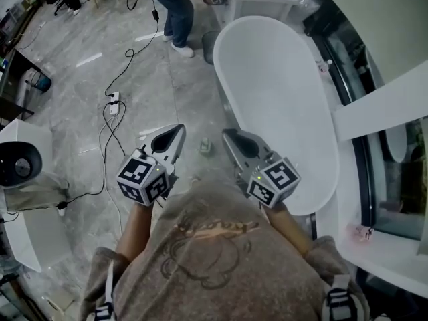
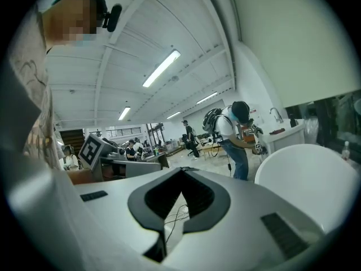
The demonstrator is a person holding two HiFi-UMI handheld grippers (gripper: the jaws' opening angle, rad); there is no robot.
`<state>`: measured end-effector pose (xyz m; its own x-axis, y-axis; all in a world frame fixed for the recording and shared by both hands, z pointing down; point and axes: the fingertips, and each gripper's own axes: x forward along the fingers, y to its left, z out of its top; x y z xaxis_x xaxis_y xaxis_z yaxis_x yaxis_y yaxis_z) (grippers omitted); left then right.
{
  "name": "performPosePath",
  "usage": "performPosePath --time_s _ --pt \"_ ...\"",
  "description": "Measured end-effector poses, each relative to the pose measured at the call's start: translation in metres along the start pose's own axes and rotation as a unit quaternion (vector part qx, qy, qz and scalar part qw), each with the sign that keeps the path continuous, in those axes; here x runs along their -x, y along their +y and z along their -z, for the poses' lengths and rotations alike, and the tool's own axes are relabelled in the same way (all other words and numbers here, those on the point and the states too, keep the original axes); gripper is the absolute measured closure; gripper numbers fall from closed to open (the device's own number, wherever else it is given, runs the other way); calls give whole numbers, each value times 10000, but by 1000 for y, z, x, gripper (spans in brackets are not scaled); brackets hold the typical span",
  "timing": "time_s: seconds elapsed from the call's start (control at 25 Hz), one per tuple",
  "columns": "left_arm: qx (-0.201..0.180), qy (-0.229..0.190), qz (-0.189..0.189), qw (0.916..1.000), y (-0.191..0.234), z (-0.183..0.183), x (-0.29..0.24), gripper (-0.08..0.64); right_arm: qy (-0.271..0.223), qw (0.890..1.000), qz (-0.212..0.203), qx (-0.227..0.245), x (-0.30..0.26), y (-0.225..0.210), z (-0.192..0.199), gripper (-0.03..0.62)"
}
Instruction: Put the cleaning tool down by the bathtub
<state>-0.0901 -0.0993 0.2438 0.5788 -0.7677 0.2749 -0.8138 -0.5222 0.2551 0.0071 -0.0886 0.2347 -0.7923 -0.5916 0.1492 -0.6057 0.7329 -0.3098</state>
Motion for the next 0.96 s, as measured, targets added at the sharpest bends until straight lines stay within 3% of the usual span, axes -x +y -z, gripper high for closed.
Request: performPosePath --time_s 0.96 --pt "-182 -308 -310 9989 24 -5 -1 558 -188 9996 49 195 -22 -5 -4 594"
